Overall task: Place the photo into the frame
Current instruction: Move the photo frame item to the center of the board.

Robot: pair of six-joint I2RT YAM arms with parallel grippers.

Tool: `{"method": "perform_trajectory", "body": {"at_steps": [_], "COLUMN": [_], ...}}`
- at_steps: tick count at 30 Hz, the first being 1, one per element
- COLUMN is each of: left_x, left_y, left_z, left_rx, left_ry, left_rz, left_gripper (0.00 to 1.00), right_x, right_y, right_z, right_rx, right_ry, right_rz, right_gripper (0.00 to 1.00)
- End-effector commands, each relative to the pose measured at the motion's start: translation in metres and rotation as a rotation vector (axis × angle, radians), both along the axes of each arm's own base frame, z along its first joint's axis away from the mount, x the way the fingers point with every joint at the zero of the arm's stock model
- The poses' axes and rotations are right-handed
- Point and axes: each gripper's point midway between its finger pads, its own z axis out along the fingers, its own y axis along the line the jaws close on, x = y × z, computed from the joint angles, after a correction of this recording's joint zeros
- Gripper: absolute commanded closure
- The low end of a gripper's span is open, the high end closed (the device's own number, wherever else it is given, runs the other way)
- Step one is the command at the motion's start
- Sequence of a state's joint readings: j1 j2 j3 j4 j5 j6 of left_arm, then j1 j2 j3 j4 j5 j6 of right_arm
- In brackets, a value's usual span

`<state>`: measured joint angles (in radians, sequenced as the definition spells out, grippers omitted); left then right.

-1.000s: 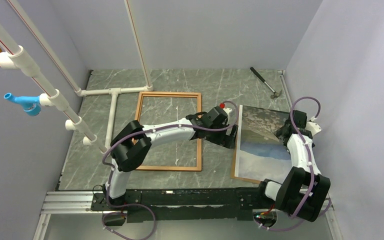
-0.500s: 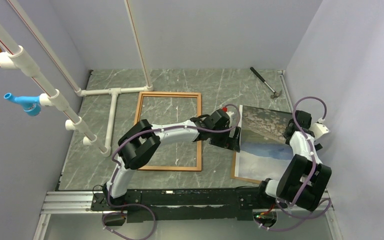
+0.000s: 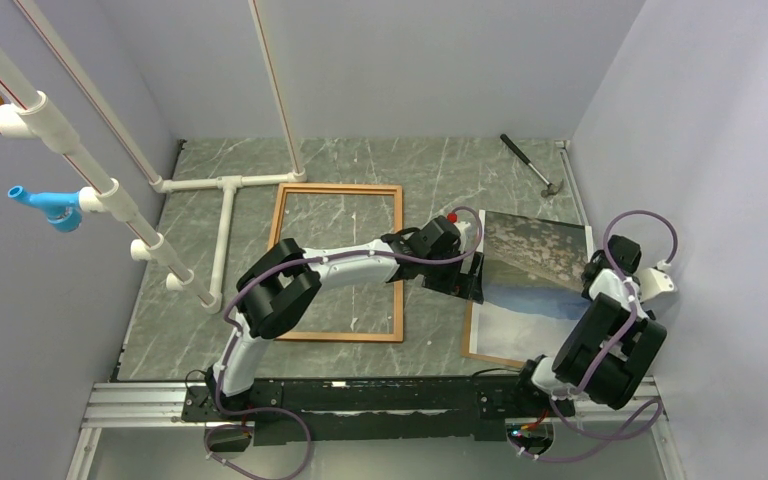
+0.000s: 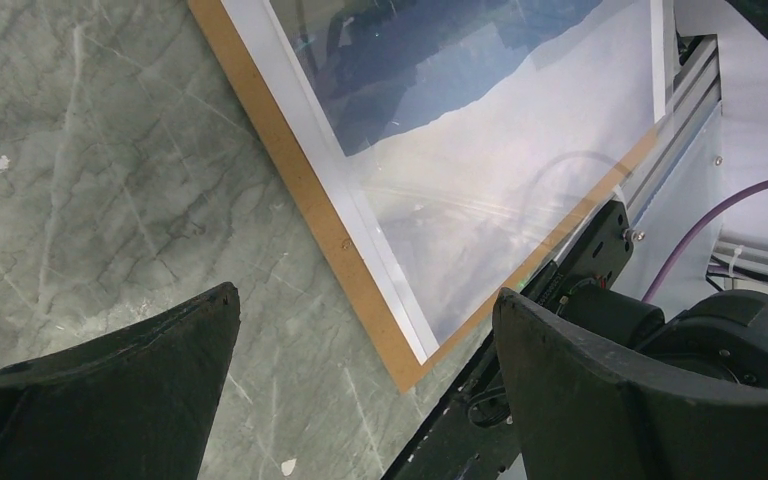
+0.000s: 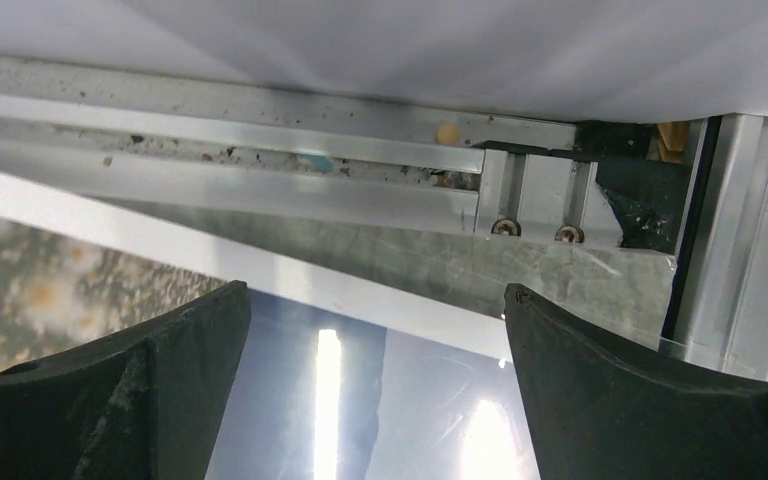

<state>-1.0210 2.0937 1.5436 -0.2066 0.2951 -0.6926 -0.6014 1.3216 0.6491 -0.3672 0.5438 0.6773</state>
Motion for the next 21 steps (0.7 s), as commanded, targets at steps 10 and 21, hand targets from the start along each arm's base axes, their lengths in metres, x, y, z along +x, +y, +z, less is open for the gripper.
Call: {"method": "perform_trajectory", "body": {"at_steps": [10,21], "left_x": [0.002,0.005], "left_y": [-0.008,0.005], "left_z": [0.011,0.020], "left_rx": [-0.055,-0.060], "left_ry": [-0.025,-0.051], "left_rz": [-0.030,-0.017], "left_gripper": [0.01,0.01], "right_x": [-0.006,-0.007], "right_y": [-0.022,-0.011], "right_z": [-0.018,-0.039], "right_rx": [0.045,0.151], "right_ry": [-0.078,-0.159], "right_rz": [-0.152,-0.192], "right_gripper": [0.01,0.01]}}
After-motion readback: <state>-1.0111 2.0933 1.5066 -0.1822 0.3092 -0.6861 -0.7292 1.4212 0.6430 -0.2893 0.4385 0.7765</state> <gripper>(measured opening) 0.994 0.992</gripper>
